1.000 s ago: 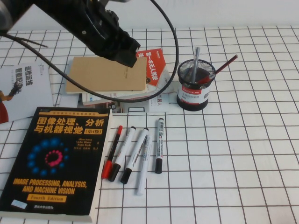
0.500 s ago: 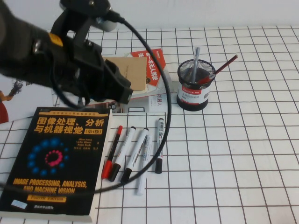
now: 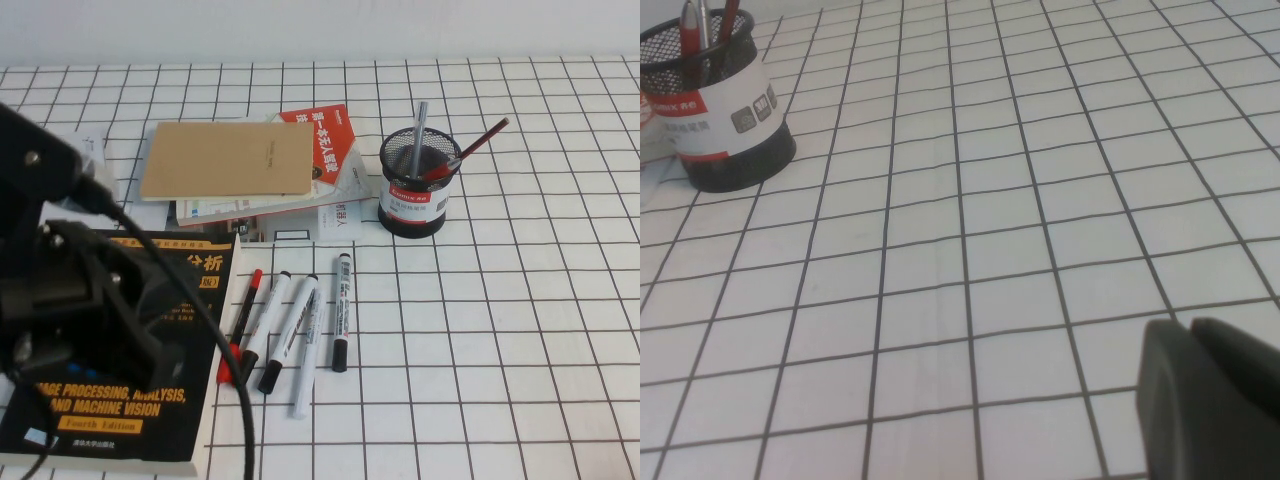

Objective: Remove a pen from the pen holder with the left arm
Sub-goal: 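Take a marker out of the pen holder and lay it on the table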

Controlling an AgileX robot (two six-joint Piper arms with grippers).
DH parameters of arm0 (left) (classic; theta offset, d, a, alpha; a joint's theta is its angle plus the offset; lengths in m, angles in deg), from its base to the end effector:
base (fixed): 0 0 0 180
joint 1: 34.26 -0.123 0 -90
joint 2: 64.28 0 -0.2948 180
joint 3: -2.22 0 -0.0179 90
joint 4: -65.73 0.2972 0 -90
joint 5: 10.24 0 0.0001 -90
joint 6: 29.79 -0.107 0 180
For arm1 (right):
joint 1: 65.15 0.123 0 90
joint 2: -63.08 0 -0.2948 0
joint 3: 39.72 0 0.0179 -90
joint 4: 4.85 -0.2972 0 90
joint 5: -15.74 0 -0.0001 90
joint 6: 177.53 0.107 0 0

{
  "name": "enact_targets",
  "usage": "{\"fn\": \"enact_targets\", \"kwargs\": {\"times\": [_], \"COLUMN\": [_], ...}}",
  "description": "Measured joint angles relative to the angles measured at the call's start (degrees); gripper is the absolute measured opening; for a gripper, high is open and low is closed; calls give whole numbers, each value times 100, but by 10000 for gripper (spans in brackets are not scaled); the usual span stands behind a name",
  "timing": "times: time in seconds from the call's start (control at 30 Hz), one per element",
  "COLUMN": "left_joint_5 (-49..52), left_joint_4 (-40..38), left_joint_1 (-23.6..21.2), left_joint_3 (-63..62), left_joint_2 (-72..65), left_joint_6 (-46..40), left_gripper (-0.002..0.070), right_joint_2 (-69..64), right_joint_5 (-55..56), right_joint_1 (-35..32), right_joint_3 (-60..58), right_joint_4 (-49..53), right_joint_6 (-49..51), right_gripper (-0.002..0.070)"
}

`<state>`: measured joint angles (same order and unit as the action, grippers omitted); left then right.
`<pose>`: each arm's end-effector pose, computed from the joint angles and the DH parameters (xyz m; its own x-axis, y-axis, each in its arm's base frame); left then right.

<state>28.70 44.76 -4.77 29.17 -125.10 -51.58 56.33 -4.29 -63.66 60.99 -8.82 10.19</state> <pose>0.1954 -0.1382 0.3503 -0.4369 0.3483 -0.8293 0.6827 0.7287 -0.0536 0.1052 0.0053 0.1664 -0.2802 0.1912 -0.9407 0.0070 0.9803 0.1972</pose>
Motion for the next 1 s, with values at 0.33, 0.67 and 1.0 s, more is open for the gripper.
{"fn": "enact_targets", "kwargs": {"times": [0.33,0.67,1.0], "left_joint_5": [989,459,-3341], "left_joint_4": [120,267,288], "left_joint_1": [0,0,0], "left_joint_3": [560,792,3496], "left_joint_2": [379,437,1901], "left_joint_6": [21,10,3], "left_gripper": [1,1,1], "right_joint_2": [0,0,0], "right_joint_5": [0,0,0], "right_joint_1": [0,0,0], "right_joint_3": [0,0,0], "right_joint_4": [0,0,0], "right_joint_6": [0,0,0], "right_gripper": [-16,-16,-16]}}
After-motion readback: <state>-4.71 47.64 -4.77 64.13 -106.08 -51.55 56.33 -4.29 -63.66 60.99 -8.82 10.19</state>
